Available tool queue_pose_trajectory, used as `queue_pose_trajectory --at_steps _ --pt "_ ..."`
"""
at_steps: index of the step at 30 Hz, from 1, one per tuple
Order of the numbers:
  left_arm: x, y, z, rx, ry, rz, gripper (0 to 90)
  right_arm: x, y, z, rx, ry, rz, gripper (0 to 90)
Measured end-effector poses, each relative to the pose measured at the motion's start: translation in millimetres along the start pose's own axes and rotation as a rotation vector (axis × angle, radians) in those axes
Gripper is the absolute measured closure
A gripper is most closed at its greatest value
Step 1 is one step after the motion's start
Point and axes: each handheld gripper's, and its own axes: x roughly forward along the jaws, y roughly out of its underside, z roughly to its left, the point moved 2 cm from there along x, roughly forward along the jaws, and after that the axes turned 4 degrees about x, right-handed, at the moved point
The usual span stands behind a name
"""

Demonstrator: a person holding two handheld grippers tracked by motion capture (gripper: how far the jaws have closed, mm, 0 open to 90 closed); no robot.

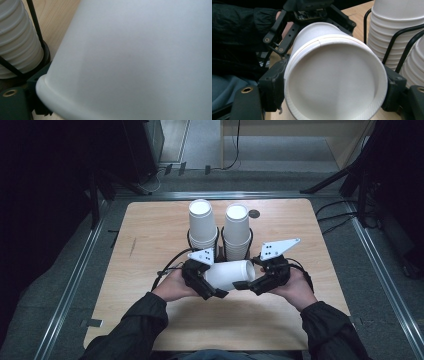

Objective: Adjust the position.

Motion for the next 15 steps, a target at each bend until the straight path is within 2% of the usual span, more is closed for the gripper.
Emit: queue_pose_trajectory --at_steps 1,3,8,10,11,12,13,14,15 --pt "-4.5 -1.8 -1.9 0.024 -0.024 -0.022 8.8 -1.5 0.0 0.3 -0.014 -0.002 -0.010 23.7" --pt "-7.5 -4.3 -1.9 0.030 -0.024 -0.028 10.2 -4.0 -0.8 0.4 -0.008 -0.008 -0.027 23.8" --pt "-6.2 -5.0 -0.7 0.015 -0.005 -0.007 11.8 -4.8 -0.3 -0.2 0.002 -0.011 -0.021 23.8" --pt "-6.3 -5.3 -1.2 0.024 -0.020 -0.008 12.3 -4.6 0.1 -0.3 0.000 -0.008 -0.017 23.5" --pt "-6.5 -5.9 -0.2 0.016 -0.018 -0.003 12.3 -4.6 0.7 -0.9 0.009 -0.004 -0.013 19.1" --pt "-6.5 -5.9 -0.2 0.016 -0.018 -0.003 12.3 -4.6 0.7 -0.9 0.009 -0.004 -0.013 19.1" --pt "-6.8 -5.3 1.1 0.005 -0.011 -0.004 12.2 -4.4 0.4 -2.0 0.038 -0.010 -0.013 11.9" --pt "-7.2 -4.7 2.4 -0.011 0.002 -0.001 12.2 -4.4 0.3 -2.7 0.051 -0.012 -0.012 12.0" --pt "-8.5 -4.2 3.3 -0.021 -0.012 0.004 12.2 -4.4 0.3 -2.7 0.051 -0.012 -0.012 12.0"
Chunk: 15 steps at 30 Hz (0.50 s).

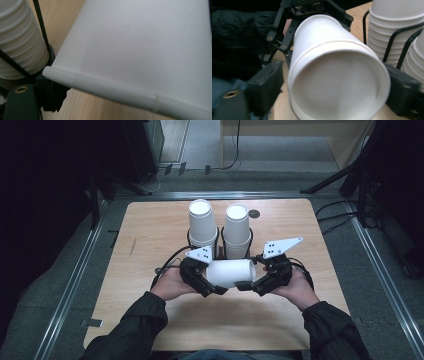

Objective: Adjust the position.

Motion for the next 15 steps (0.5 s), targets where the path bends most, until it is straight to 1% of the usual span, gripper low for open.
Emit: queue_pose_trajectory --at_steps 2,3,4,5,6,7,8,10,11,12,13,14,15 --pt "-2.6 0.4 2.0 -0.030 0.023 -0.006 12.2 -1.4 1.6 -1.9 0.004 0.015 0.014 12.0" --pt "-4.3 0.4 2.3 -0.032 0.017 -0.005 12.2 -1.4 1.6 -1.9 0.004 0.015 0.014 12.0" --pt "-6.2 0.7 3.2 -0.036 0.032 0.007 12.2 -1.8 2.7 -2.5 0.003 0.025 0.023 12.2" --pt "-8.1 0.6 2.6 -0.029 0.012 0.013 12.1 -1.9 4.6 -3.4 -0.003 0.038 0.034 13.2" --pt "-10.4 0.4 2.2 -0.021 0.004 0.014 12.1 -1.8 6.2 -4.5 -0.008 0.048 0.048 13.4" --pt "-12.5 0.2 1.8 -0.025 0.012 0.017 12.1 -1.5 7.7 -4.8 -0.009 0.059 0.059 13.4" --pt "-14.6 0.1 1.1 -0.010 -0.003 0.019 12.0 -1.2 9.2 -5.3 -0.015 0.058 0.073 13.4" --pt "-17.0 0.8 0.8 -0.005 -0.004 0.030 12.1 0.0 12.2 -5.6 -0.030 0.070 0.096 13.6" --pt "-18.6 2.2 1.7 0.005 -0.015 0.053 12.1 1.1 14.1 -6.1 -0.040 0.083 0.117 13.6" --pt "-18.6 2.2 1.7 0.005 -0.015 0.053 12.1 1.1 14.1 -6.1 -0.040 0.083 0.117 13.6" --pt "-19.7 3.5 2.9 0.009 -0.028 0.076 12.1 1.8 14.9 -6.6 -0.050 0.089 0.122 13.7" --pt "-19.7 4.7 3.7 0.006 -0.031 0.084 12.1 2.8 16.7 -7.0 -0.055 0.100 0.143 13.7" --pt "-20.6 6.1 5.6 0.010 -0.038 0.111 12.0 4.1 18.1 -7.1 -0.063 0.107 0.162 13.7"
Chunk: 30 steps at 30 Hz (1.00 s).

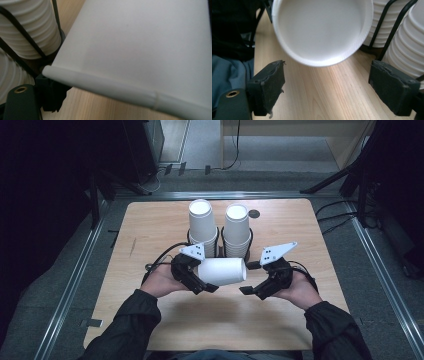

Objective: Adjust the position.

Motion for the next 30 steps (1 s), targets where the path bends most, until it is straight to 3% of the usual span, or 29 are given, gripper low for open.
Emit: queue_pose_trajectory --at_steps 7,10,15,18,30 --pt "2.0 3.5 4.2 -0.011 -0.011 0.056 12.1 3.5 2.4 -2.0 -0.018 0.014 0.012 13.9" --pt "4.4 4.5 4.8 0.004 -0.021 0.090 12.1 3.2 3.2 -2.3 -0.022 0.021 0.019 13.9" --pt "14.0 5.6 5.6 -0.018 0.021 0.139 12.1 2.8 3.7 -3.1 -0.035 0.037 0.017 13.9" --pt "18.2 5.3 5.4 -0.006 0.023 0.163 12.1 3.6 4.3 -3.3 -0.044 0.044 0.024 13.9" --pt "44.7 3.7 1.3 -0.023 0.032 0.274 12.1 11.3 4.9 0.5 -0.071 0.042 0.064 14.0"
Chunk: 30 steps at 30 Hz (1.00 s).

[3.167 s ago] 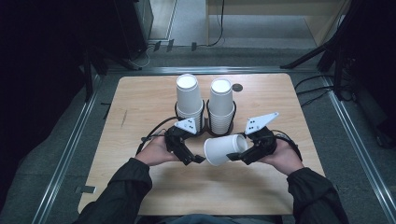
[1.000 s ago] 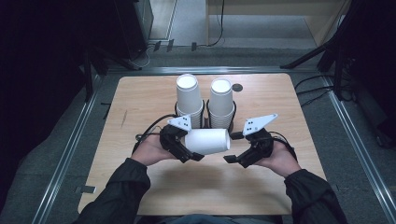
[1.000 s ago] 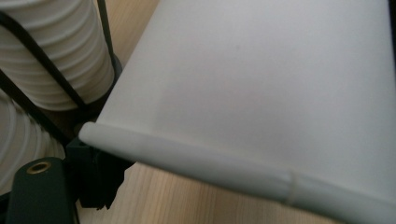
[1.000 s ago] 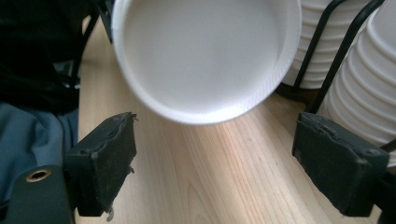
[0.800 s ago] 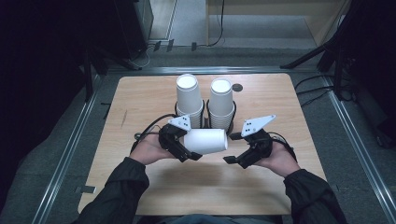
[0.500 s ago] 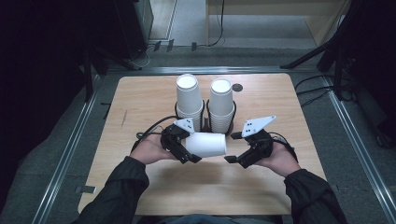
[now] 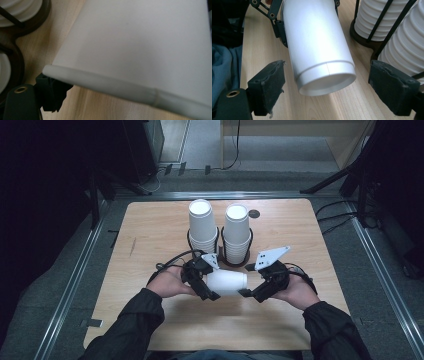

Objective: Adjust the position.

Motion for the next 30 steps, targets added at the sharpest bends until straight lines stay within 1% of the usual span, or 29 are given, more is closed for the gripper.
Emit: queue_pose_trajectory --at_steps 1,3,4,6,7,9,11,12,13,15,17,20,21,22,25,28,30 --pt "2.8 -2.0 -1.4 0.005 0.001 0.005 12.0 3.2 -0.1 0.9 -0.011 -0.006 0.010 13.9" --pt "4.0 -3.2 -2.9 0.006 0.005 0.008 12.1 4.1 -0.1 1.7 -0.010 -0.008 0.016 14.0" --pt "4.8 -3.9 -3.6 0.008 0.003 0.008 12.0 6.2 -0.5 2.2 -0.017 -0.011 0.021 14.0" --pt "5.7 -5.7 -4.6 0.020 0.004 0.013 12.0 10.1 -0.9 3.5 -0.018 -0.016 0.034 13.9" --pt "6.1 -7.0 -5.6 0.023 0.001 0.019 12.0 12.8 -1.2 4.1 -0.028 -0.020 0.039 14.0" --pt "6.6 -7.8 -5.7 0.029 0.004 0.021 12.0 14.6 -1.4 5.0 -0.026 -0.026 0.045 14.0" --pt "7.3 -8.9 -7.4 0.029 0.005 0.023 12.0 18.7 -1.8 6.3 -0.034 -0.032 0.060 14.2" --pt "7.5 -9.4 -8.0 0.034 0.005 0.025 12.0 20.9 -2.2 6.4 -0.046 -0.031 0.064 14.2" --pt "7.6 -10.0 -8.7 0.040 0.005 0.029 12.0 22.4 -2.2 7.3 -0.045 -0.033 0.072 14.2" --pt "8.7 -10.6 -10.2 0.063 -0.003 0.023 11.8 27.5 -2.3 8.6 -0.060 -0.037 0.092 14.4" --pt "10.0 -11.3 -11.9 0.059 0.004 0.028 11.7 34.0 -1.6 9.6 -0.075 -0.046 0.115 14.4" --pt "10.9 -11.8 -12.3 0.066 0.005 0.034 11.6 37.3 -2.1 11.2 -0.078 -0.050 0.126 14.4" --pt "11.6 -11.8 -13.0 0.058 0.010 0.035 11.6 38.2 -2.6 11.7 -0.078 -0.050 0.124 14.9" --pt "11.9 -12.2 -12.6 0.053 0.004 0.043 11.3 39.3 -3.7 12.5 -0.086 -0.046 0.127 20.4" --pt "11.2 -12.3 -12.1 0.046 0.012 0.046 11.3 39.5 -4.1 13.1 -0.096 -0.038 0.127 20.7" --pt "9.6 -11.9 -11.7 0.050 0.016 0.036 10.7 38.1 -4.9 13.6 -0.102 -0.039 0.119 20.8" --pt "8.3 -11.0 -12.2 0.067 -0.004 0.015 8.9 37.3 -5.9 14.2 -0.109 -0.035 0.112 20.5"
